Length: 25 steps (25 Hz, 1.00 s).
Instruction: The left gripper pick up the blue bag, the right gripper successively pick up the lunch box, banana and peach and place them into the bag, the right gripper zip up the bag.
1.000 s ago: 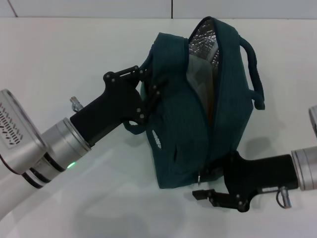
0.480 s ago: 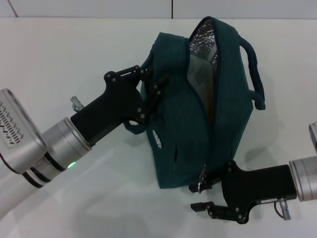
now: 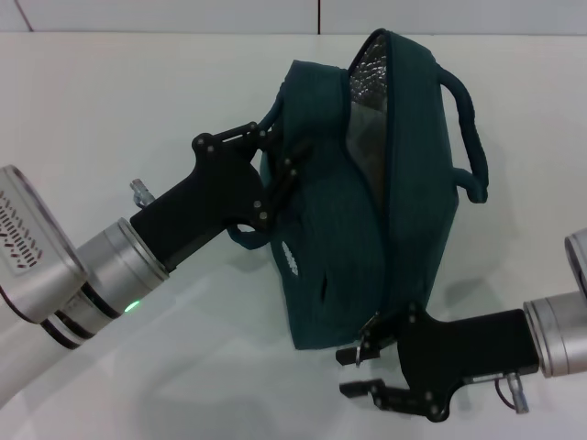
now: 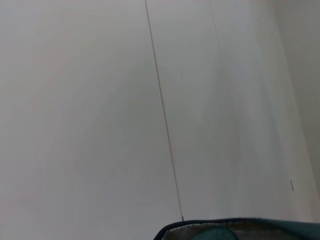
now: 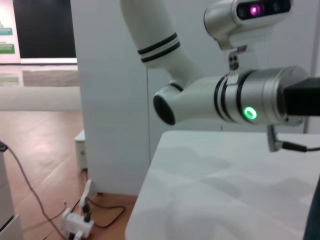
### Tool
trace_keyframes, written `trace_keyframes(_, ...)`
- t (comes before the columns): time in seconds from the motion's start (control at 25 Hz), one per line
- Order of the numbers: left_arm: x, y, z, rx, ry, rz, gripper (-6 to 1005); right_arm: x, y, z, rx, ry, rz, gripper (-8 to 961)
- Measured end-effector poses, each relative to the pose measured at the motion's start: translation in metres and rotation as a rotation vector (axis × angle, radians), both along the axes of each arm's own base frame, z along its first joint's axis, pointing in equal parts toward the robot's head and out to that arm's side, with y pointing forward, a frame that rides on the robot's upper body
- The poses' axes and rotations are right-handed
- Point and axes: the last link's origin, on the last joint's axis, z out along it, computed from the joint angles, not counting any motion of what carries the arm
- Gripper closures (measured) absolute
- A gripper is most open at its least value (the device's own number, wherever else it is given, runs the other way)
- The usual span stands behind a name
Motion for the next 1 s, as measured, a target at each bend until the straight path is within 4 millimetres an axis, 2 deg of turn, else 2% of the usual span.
trace_keyframes(0.28, -0.001, -0.001, 0.000, 0.001, -0.001, 0.006, 751, -0.003, 0.001, 0.002, 0.006, 0.026, -0.003, 792)
trace_keyframes(0.48, -0.002, -0.001, 0.000, 0.005, 0.001, 0.006, 751, -0.003, 0.004, 0.005, 0.028, 0.034, -0.008, 913)
trace_keyframes(0.72, -0.001, -0.004, 0.001, 0.006, -0.006, -0.007, 751, -0.004, 0.011, 0.014, 0.080, 0.072, -0.009, 922)
trace_keyframes(0.84, -0.002, -0.011, 0.005, 0.009, -0.031, -0.027, 751, -0.007, 0.014, 0.016, 0.088, 0.076, 0.005, 926)
trace_keyframes(1.0, -0.004, -0.020, 0.011, 0.007, -0.084, -0.030, 672, -0.012, 0.016, 0.020, 0.098, 0.086, 0.036, 929)
